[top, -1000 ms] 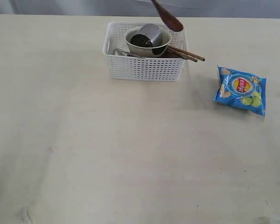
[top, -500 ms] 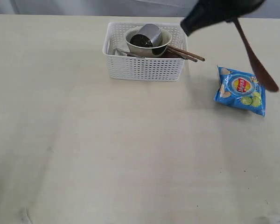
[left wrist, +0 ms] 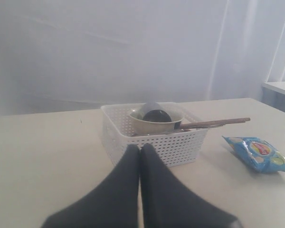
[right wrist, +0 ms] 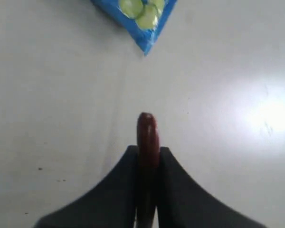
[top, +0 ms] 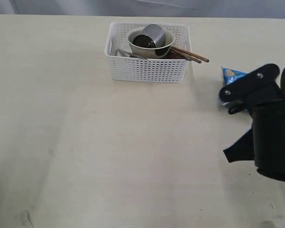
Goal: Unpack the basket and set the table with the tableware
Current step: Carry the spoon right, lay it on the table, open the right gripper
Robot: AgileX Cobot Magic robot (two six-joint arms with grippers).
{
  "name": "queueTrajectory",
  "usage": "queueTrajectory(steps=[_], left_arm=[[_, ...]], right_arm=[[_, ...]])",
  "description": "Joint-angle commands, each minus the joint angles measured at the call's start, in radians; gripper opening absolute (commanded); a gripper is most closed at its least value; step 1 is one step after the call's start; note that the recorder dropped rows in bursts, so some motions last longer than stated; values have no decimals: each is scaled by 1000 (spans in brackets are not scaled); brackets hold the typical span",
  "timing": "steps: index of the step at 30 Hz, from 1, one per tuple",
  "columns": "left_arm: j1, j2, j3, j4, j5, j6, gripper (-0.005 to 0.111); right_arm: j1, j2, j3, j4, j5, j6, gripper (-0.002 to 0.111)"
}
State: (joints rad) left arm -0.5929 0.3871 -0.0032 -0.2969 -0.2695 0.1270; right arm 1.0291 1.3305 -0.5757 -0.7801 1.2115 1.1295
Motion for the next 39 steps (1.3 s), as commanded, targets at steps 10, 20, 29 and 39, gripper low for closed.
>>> queueTrajectory(steps=[10,20,29,39], left_arm=[[2,-4,3,2,7,-1,0],[2,-4,3,2,7,-1,0],[2,-4,3,-7,6,-1,0],[2,-4,3,-5,6,-1,0]], right_arm=[[-134,211,63,-87,-100,168,0],[-134,387,-40,-158,-163,217,0],[-141,446,-63,-152,-156,216,0],[-141,467,-63,-147,-164,226,0]])
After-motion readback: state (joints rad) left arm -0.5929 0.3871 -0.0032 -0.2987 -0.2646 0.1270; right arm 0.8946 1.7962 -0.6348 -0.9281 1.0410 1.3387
